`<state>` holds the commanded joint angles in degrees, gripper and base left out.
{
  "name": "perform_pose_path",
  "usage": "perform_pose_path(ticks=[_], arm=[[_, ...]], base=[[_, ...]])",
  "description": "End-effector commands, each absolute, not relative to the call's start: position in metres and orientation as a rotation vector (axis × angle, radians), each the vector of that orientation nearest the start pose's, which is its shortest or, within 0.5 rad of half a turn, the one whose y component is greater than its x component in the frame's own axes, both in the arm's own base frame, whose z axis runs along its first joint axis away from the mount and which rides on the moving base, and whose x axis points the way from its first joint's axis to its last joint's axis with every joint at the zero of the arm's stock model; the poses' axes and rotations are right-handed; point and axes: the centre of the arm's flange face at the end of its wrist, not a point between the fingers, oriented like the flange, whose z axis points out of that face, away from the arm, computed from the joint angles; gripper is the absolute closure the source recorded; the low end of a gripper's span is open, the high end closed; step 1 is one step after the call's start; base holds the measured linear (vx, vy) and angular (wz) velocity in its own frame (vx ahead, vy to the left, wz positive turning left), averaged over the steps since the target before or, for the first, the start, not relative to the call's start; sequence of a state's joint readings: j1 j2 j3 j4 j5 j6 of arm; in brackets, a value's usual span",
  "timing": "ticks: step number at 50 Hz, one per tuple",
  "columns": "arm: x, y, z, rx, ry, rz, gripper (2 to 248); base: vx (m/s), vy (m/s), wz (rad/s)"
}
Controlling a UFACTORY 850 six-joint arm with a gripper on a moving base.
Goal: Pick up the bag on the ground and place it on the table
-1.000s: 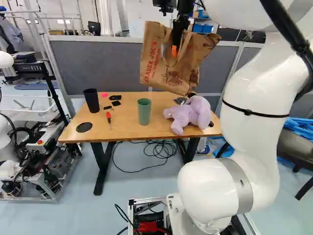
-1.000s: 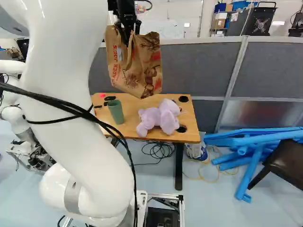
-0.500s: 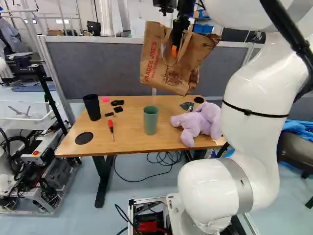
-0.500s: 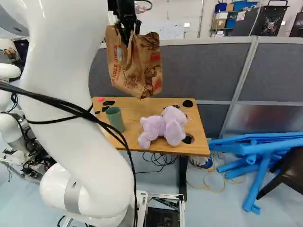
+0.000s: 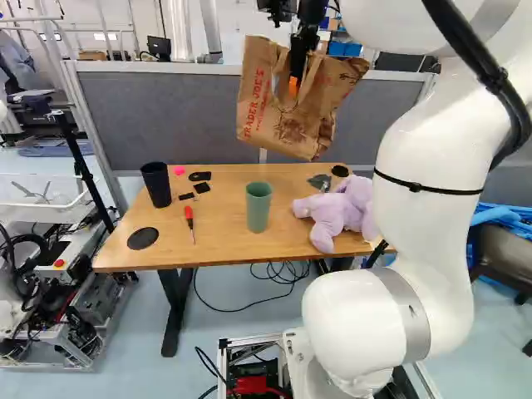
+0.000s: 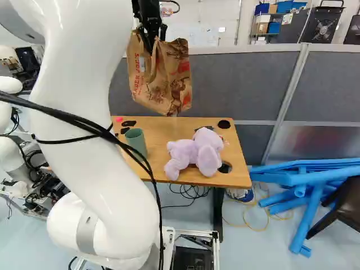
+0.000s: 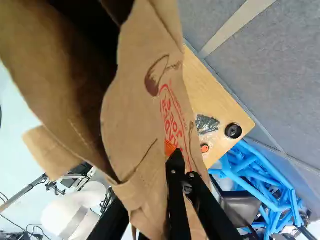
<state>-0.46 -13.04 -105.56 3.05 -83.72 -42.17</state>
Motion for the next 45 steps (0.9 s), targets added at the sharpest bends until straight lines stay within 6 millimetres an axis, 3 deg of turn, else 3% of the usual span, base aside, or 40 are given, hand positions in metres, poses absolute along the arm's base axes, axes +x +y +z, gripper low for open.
perform_pose_path(ticks=[45], arm=[[0.553, 0.0, 0.759, -2.899, -1.095, -0.059, 229]], base=[[0.0, 0.0, 0.0]])
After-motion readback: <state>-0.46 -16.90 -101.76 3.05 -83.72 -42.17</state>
